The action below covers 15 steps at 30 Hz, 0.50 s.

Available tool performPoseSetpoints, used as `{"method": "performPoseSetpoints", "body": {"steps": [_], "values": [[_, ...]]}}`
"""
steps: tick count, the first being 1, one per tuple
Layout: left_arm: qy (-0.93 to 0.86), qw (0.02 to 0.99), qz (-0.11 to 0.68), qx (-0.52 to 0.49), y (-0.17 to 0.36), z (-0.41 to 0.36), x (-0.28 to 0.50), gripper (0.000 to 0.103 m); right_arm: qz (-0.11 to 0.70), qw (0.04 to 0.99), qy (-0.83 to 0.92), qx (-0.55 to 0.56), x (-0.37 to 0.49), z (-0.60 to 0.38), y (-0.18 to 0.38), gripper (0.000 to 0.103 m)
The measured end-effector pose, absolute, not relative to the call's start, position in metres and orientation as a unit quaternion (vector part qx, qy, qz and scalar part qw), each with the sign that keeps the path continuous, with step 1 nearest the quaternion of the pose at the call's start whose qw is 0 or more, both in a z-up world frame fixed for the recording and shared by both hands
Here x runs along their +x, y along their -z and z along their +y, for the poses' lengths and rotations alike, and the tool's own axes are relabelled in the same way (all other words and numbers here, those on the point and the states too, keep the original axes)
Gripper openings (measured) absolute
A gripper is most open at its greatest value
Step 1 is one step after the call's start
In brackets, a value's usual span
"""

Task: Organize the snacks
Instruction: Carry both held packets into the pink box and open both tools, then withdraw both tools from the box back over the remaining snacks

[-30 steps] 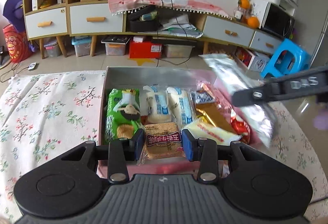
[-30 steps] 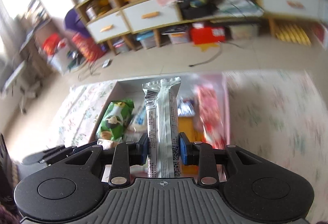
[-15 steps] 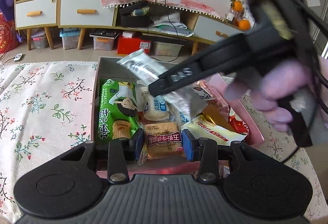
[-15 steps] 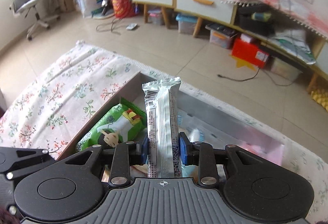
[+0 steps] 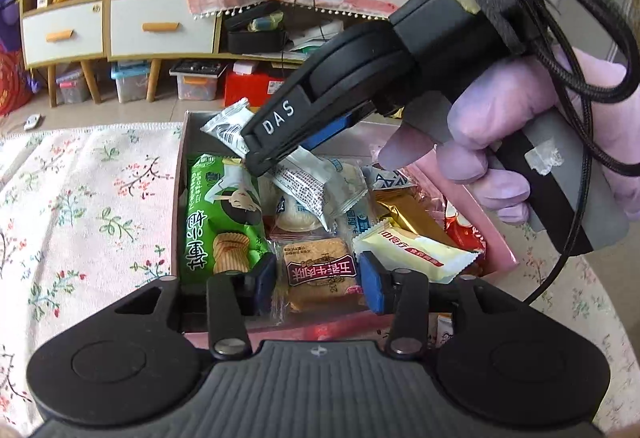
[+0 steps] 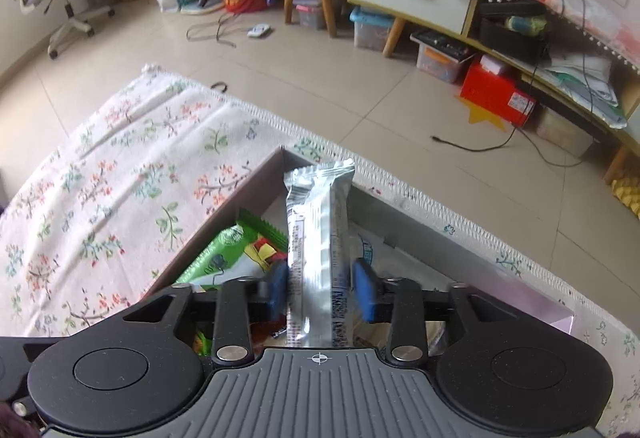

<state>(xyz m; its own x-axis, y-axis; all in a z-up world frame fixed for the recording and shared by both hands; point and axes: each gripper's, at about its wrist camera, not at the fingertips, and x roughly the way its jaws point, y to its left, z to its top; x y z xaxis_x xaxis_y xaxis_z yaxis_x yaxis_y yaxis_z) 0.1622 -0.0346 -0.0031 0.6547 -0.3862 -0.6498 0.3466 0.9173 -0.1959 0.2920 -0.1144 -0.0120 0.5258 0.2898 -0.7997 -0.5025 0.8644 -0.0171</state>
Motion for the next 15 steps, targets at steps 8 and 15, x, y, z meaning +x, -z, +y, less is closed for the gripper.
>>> {"method": "performPoseSetpoints", "body": {"steps": [8,15], "values": [[0.206,0.913,0.353,-0.014,-0.005,-0.041,0.156,0.058,0.415,0.877,-0.21,-0.122,0.278,-0.128,-0.007,0.058],[0.202,0.914,0.352,-0.007,-0.015,-0.045,0.148,0.066,0.407,0.886,-0.199,-0.102,0.254,-0.144,-0.024,0.064]]}}
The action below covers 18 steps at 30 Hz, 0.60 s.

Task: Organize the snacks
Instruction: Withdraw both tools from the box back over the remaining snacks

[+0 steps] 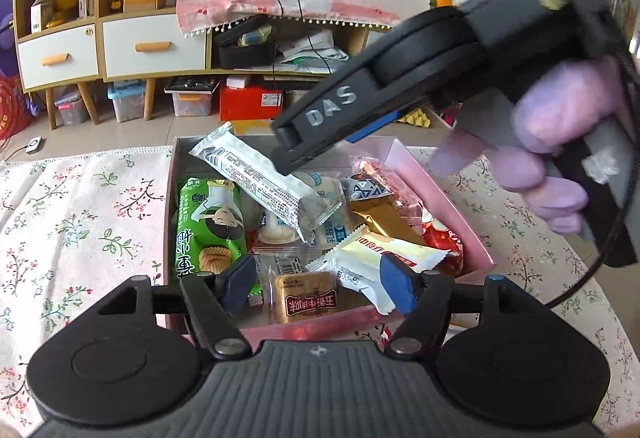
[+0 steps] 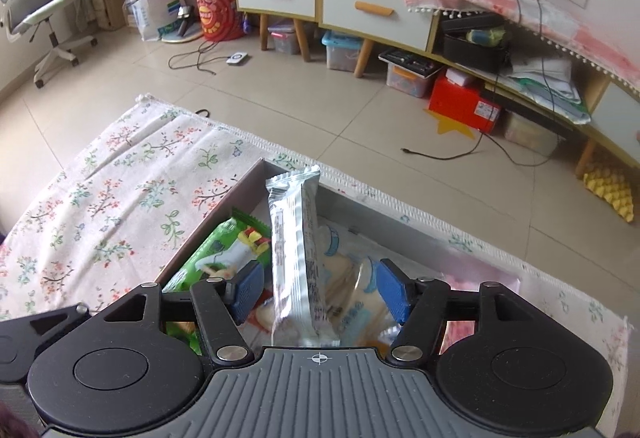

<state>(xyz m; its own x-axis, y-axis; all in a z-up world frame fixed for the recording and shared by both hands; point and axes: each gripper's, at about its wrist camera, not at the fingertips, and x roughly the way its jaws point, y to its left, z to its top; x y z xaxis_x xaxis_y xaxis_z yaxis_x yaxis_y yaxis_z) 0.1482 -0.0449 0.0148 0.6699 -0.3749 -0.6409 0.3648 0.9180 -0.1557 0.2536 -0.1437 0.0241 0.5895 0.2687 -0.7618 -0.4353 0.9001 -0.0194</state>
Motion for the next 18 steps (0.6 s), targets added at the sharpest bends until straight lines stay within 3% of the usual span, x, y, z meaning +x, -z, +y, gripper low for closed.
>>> {"method": "performPoseSetpoints", "body": {"steps": [3,8,12,18], "values": [[0.2,0.914,0.354,-0.005,-0.02,-0.046,0.142,0.072,0.403,0.889,-0.193,-0.097,0.24,-0.15,-0.031,0.07],[0.195,0.915,0.354,0.0,-0.03,-0.047,0.131,0.078,0.398,0.894,-0.189,-0.084,0.216,-0.16,-0.043,0.071],[0.19,0.916,0.353,0.004,-0.038,-0.046,0.119,0.088,0.388,0.901,-0.184,-0.063,0.193,-0.169,-0.051,0.081],[0.177,0.918,0.355,0.013,-0.043,-0.043,0.098,0.099,0.395,0.903,-0.167,-0.037,0.161,-0.183,-0.051,0.083]]}}
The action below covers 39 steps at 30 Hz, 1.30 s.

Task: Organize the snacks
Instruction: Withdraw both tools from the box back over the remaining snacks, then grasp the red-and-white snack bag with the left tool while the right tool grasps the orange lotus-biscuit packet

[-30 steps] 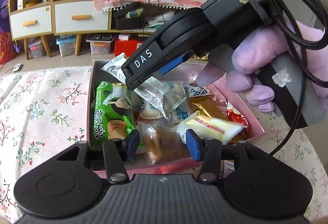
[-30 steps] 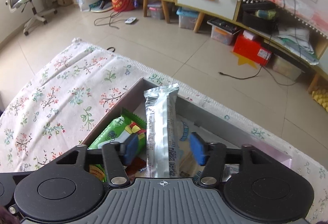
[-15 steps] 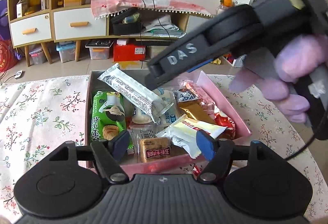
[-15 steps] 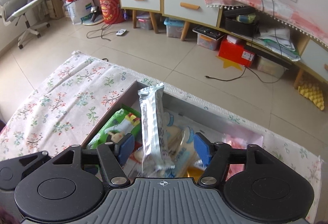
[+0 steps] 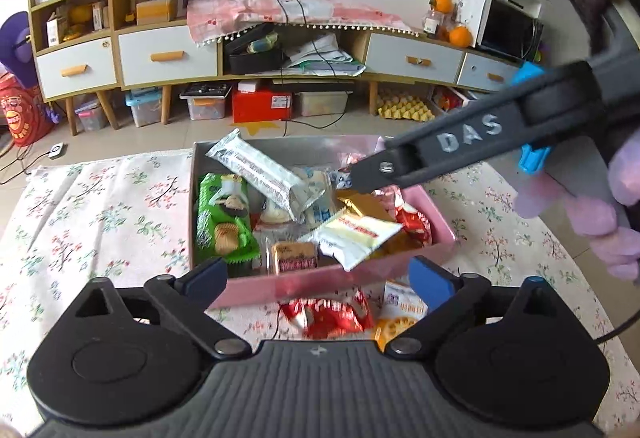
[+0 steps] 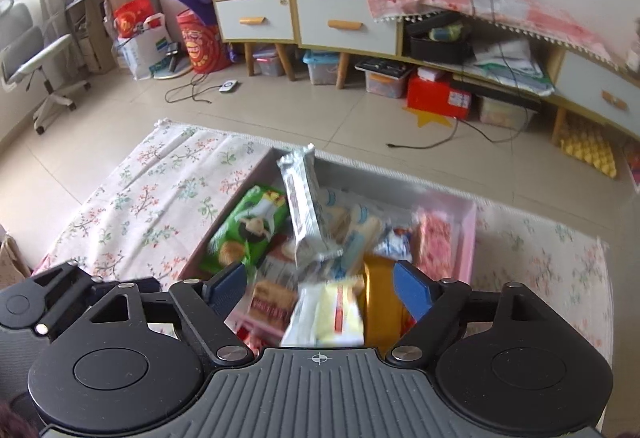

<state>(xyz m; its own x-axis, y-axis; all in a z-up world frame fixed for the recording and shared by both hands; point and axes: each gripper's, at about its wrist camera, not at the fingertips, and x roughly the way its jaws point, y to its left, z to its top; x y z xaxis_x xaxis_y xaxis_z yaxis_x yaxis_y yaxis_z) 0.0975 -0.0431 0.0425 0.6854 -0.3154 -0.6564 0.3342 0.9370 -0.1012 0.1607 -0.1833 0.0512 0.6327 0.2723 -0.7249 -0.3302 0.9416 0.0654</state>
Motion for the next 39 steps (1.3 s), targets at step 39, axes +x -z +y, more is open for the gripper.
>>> {"method": "performPoseSetpoints", "body": {"steps": [39], "values": [[0.132,0.929,0.345,0.025,0.02,-0.056,0.082,0.102,0.39,0.919,-0.021,0.043,0.087,-0.249,0.051,0.096]]}}
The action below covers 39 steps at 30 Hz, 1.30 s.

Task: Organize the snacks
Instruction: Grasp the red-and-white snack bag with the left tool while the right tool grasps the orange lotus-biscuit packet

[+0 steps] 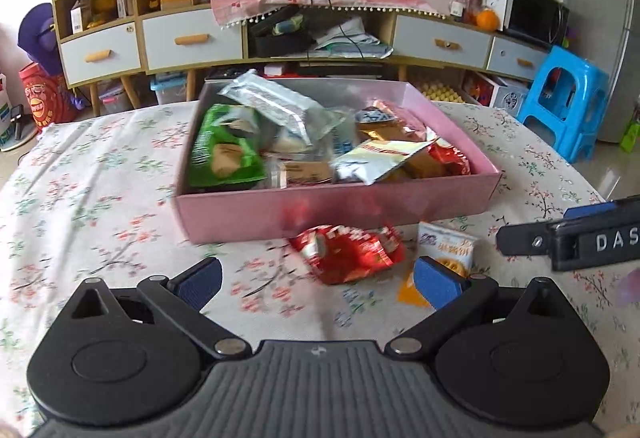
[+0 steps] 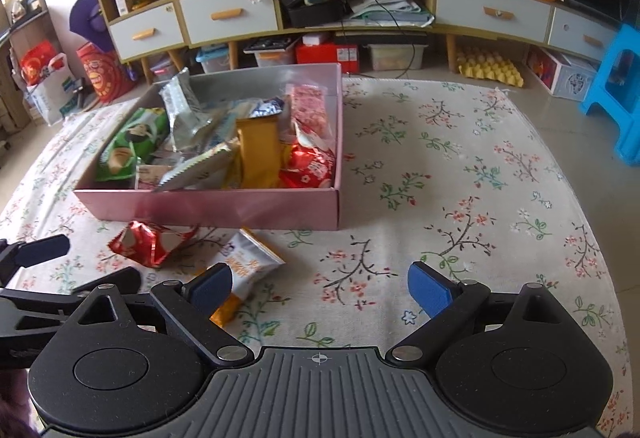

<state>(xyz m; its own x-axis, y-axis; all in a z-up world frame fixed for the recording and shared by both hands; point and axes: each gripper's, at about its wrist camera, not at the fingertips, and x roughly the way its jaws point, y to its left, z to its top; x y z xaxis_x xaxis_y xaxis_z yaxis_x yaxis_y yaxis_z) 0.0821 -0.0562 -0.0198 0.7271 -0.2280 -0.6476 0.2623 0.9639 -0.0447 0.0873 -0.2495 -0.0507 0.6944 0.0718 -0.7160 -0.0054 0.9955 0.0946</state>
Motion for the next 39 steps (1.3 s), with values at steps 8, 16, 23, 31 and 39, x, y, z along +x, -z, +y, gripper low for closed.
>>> {"method": "performPoseSetpoints", "body": {"steps": [8,16,23,31,39], "values": [[0.114,0.928,0.354,0.015,0.027,-0.062,0.095,0.088,0.402,0.915,-0.012,0.042,0.092,-0.259,0.061,0.097],[0.128,0.922,0.365,0.016,0.025,-0.067,0.095,0.051,0.409,0.912,-0.014,0.035,0.09,-0.257,0.065,0.097],[0.123,0.915,0.384,0.007,0.02,-0.053,0.094,0.046,0.414,0.91,-0.021,0.021,0.091,-0.246,0.069,0.097],[0.103,0.911,0.399,-0.005,0.016,-0.029,0.09,0.046,0.416,0.908,-0.039,0.018,0.095,-0.219,0.072,0.097],[0.098,0.909,0.406,-0.009,0.015,-0.015,0.087,0.046,0.421,0.905,-0.039,0.05,0.11,-0.191,0.077,0.097]]}}
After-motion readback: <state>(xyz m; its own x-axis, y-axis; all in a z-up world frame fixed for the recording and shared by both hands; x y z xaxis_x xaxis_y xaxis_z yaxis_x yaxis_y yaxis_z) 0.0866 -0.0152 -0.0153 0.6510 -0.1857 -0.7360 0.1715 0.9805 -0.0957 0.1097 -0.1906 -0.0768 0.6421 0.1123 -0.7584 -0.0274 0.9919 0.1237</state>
